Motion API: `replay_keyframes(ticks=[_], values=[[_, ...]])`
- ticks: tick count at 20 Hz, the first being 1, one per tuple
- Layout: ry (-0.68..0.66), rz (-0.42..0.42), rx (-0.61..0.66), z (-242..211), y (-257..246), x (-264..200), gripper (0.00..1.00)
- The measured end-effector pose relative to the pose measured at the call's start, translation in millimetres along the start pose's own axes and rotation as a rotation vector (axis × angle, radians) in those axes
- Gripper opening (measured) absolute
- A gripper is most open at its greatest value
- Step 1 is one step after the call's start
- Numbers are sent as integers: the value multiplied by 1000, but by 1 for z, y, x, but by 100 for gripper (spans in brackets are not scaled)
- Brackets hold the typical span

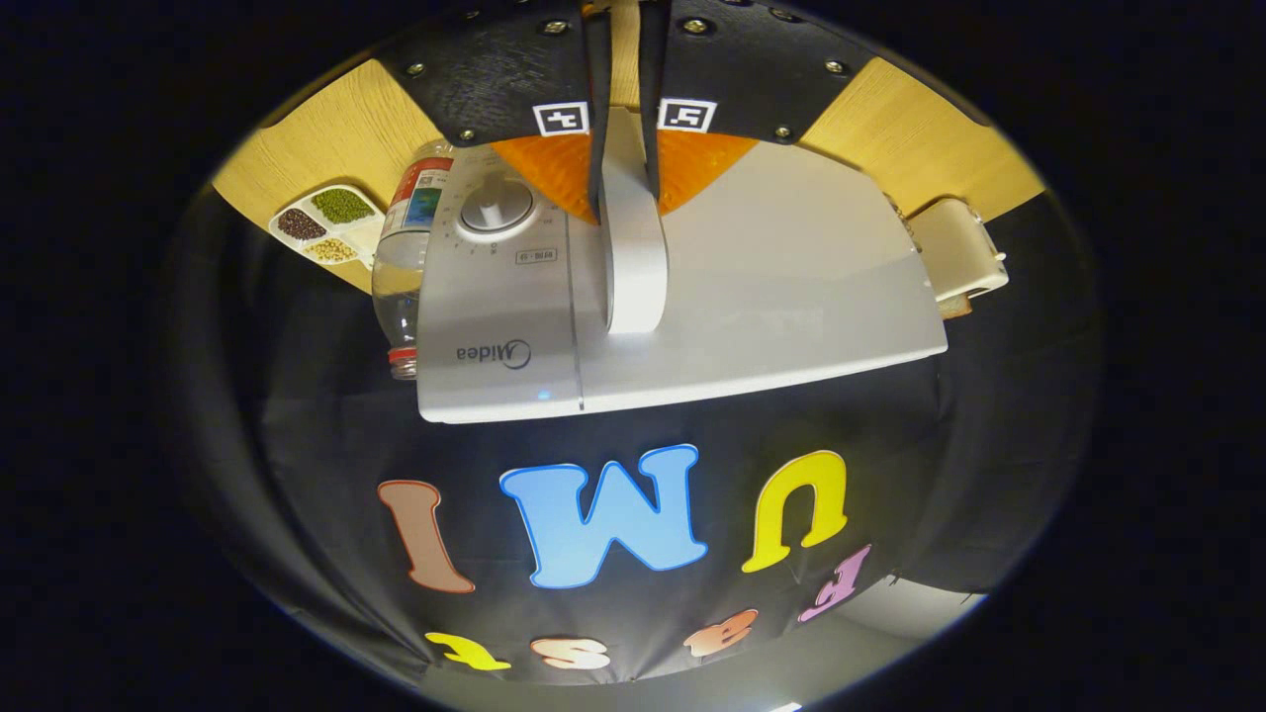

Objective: Open the microwave, put the food inside, and close the microwave door.

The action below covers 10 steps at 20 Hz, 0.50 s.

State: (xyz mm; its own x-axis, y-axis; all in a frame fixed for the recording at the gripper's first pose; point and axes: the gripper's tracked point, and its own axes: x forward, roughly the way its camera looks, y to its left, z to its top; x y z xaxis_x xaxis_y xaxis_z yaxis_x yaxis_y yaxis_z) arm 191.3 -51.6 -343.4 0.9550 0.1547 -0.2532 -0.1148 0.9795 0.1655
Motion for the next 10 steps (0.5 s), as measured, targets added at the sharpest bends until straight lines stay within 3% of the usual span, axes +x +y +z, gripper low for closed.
replay_keyframes(ticks=[2,10], values=[[2,35,-79,-8,12,-25,11],[61,163,-104,-25,63,-100,11]])
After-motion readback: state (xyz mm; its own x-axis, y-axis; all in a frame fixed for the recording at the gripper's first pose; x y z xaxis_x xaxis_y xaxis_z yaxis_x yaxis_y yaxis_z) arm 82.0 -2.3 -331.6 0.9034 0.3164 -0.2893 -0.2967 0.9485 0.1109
